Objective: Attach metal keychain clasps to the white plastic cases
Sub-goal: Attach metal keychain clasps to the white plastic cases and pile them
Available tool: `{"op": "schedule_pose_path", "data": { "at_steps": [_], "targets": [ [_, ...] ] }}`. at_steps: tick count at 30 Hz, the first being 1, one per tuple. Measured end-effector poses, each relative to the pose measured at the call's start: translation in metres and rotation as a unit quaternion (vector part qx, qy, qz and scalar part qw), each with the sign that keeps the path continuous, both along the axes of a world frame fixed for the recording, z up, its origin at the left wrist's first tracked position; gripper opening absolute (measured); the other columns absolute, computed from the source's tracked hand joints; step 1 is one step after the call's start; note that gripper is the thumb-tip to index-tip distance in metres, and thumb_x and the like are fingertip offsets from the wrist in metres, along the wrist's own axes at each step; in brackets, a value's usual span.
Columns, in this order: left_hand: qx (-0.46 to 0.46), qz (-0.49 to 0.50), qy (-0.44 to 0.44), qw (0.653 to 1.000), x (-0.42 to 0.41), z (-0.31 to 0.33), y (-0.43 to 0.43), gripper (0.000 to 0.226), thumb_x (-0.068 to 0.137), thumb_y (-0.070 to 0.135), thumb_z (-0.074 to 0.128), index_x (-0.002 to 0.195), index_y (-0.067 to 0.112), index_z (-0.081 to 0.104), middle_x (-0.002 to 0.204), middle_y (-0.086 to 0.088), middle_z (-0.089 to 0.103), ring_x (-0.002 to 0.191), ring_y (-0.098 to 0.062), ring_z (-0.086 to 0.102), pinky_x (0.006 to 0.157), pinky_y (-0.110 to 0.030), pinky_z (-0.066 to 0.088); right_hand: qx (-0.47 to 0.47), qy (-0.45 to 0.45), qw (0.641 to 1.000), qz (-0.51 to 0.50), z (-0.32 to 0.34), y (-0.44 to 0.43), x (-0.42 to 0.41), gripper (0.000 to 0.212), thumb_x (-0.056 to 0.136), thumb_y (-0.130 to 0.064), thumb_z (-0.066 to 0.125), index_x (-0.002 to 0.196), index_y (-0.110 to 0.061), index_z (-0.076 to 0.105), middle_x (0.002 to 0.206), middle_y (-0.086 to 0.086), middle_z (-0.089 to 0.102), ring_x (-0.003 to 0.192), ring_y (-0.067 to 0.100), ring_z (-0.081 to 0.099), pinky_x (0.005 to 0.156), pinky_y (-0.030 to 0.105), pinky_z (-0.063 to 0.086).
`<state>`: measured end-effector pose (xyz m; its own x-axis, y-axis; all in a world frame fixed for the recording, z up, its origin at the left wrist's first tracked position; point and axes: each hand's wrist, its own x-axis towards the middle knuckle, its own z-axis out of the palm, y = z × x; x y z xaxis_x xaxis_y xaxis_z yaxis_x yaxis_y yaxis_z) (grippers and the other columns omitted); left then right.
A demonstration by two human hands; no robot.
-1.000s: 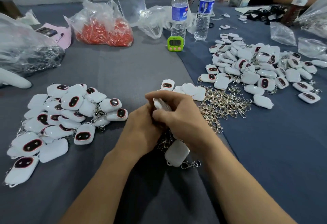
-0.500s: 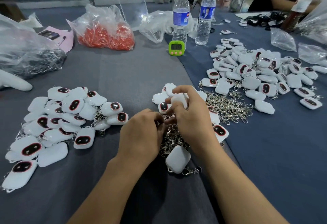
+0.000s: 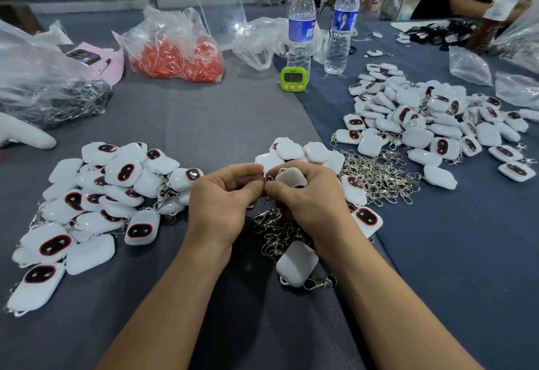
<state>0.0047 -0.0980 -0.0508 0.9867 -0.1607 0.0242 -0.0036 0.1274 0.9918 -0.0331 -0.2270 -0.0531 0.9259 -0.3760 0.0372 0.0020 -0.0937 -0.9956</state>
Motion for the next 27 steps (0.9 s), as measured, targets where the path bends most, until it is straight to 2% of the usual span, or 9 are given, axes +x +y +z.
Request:
{"op": "schedule_pose_path", "data": {
  "at_steps": [4, 8, 12, 16, 19, 21, 23, 25, 27],
  "targets": [
    [0.025, 0.009, -0.009, 1.000, -0.001, 0.001, -0.001, 0.021, 0.085, 0.000, 0.074, 0.092, 0.019, 0.079, 0.083, -0.001, 0.079, 0.076, -0.011, 0.074, 0.070, -0.018, 0.055, 0.045, -0.011, 0.999, -0.013, 0.003, 0.000, -0.001, 0.010, 0.080, -0.004, 0.076, 0.077, -0.013, 0.074, 0.061, 0.004, 0.065, 0.053, 0.014, 0.055, 0.049, 0.027, 0.044],
    [0.070, -0.050, -0.025, 0.996, -0.005, 0.000, -0.002, 0.028, 0.084, 0.002, 0.077, 0.086, 0.029, 0.079, 0.084, 0.003, 0.079, 0.079, -0.010, 0.076, 0.070, -0.015, 0.055, 0.136, -0.032, 0.990, -0.037, 0.009, -0.003, -0.002, 0.022, 0.084, 0.003, 0.069, 0.071, -0.014, 0.071, 0.058, 0.008, 0.062, 0.050, 0.015, 0.054, 0.043, 0.022, 0.041],
    [0.093, 0.006, -0.031, 0.995, 0.000, 0.000, 0.000, 0.023, 0.082, 0.007, 0.080, 0.078, 0.030, 0.081, 0.076, 0.003, 0.078, 0.066, -0.007, 0.071, 0.063, -0.018, 0.055, 0.148, -0.035, 0.988, -0.042, 0.011, -0.006, -0.002, 0.016, 0.085, 0.004, 0.068, 0.075, -0.008, 0.069, 0.057, 0.008, 0.062, 0.049, 0.017, 0.051, 0.042, 0.022, 0.040],
    [0.087, 0.031, -0.039, 0.995, 0.002, -0.003, 0.000, 0.017, 0.082, 0.011, 0.080, 0.081, 0.028, 0.081, 0.075, 0.002, 0.077, 0.066, -0.008, 0.070, 0.064, -0.019, 0.056, 0.142, -0.027, 0.989, -0.043, 0.010, -0.005, -0.002, 0.012, 0.081, 0.002, 0.071, 0.075, -0.008, 0.071, 0.060, 0.010, 0.064, 0.050, 0.017, 0.053, 0.043, 0.023, 0.040],
    [0.053, 0.043, -0.046, 0.997, 0.002, -0.001, -0.001, 0.020, 0.080, 0.008, 0.080, 0.079, 0.028, 0.081, 0.075, 0.002, 0.077, 0.067, -0.006, 0.068, 0.064, -0.017, 0.053, 0.062, -0.001, 0.996, -0.067, 0.007, -0.006, -0.001, 0.011, 0.074, -0.007, 0.075, 0.070, -0.016, 0.073, 0.058, 0.001, 0.065, 0.052, 0.015, 0.054, 0.049, 0.027, 0.042],
    [0.032, 0.067, -0.067, 0.995, 0.003, 0.001, 0.000, 0.024, 0.080, 0.007, 0.079, 0.076, 0.030, 0.081, 0.074, 0.004, 0.077, 0.067, -0.004, 0.068, 0.064, -0.015, 0.052, -0.089, 0.013, 0.991, -0.098, 0.004, -0.006, -0.001, 0.014, 0.075, -0.012, 0.077, 0.073, -0.025, 0.074, 0.062, -0.012, 0.068, 0.056, 0.005, 0.056, 0.057, 0.023, 0.044],
    [0.007, 0.107, -0.087, 0.990, 0.003, 0.005, 0.001, 0.021, 0.079, 0.008, 0.078, 0.075, 0.028, 0.081, 0.073, 0.005, 0.076, 0.067, -0.004, 0.067, 0.066, -0.014, 0.051, -0.237, -0.009, 0.966, -0.100, 0.004, -0.001, -0.004, 0.016, 0.079, -0.012, 0.074, 0.077, -0.028, 0.075, 0.073, -0.019, 0.070, 0.071, 0.001, 0.061, 0.063, 0.017, 0.044],
    [-0.029, 0.146, -0.092, 0.985, 0.005, 0.008, 0.002, 0.019, 0.081, 0.006, 0.074, 0.073, 0.022, 0.080, 0.069, 0.004, 0.074, 0.063, -0.004, 0.064, 0.063, -0.014, 0.050, -0.282, -0.051, 0.956, -0.057, 0.006, 0.009, -0.007, 0.023, 0.084, -0.007, 0.068, 0.088, -0.028, 0.078, 0.083, -0.014, 0.075, 0.083, 0.001, 0.064, 0.072, 0.017, 0.048],
    [-0.055, 0.166, -0.084, 0.981, 0.006, 0.011, 0.004, 0.020, 0.084, 0.002, 0.071, 0.074, 0.018, 0.077, 0.066, 0.002, 0.072, 0.061, -0.006, 0.062, 0.062, -0.015, 0.049, -0.304, -0.053, 0.951, 0.026, 0.009, 0.019, -0.008, 0.033, 0.085, -0.004, 0.060, 0.097, -0.030, 0.078, 0.093, -0.009, 0.076, 0.088, 0.005, 0.066, 0.078, 0.020, 0.051]
  ]
}}
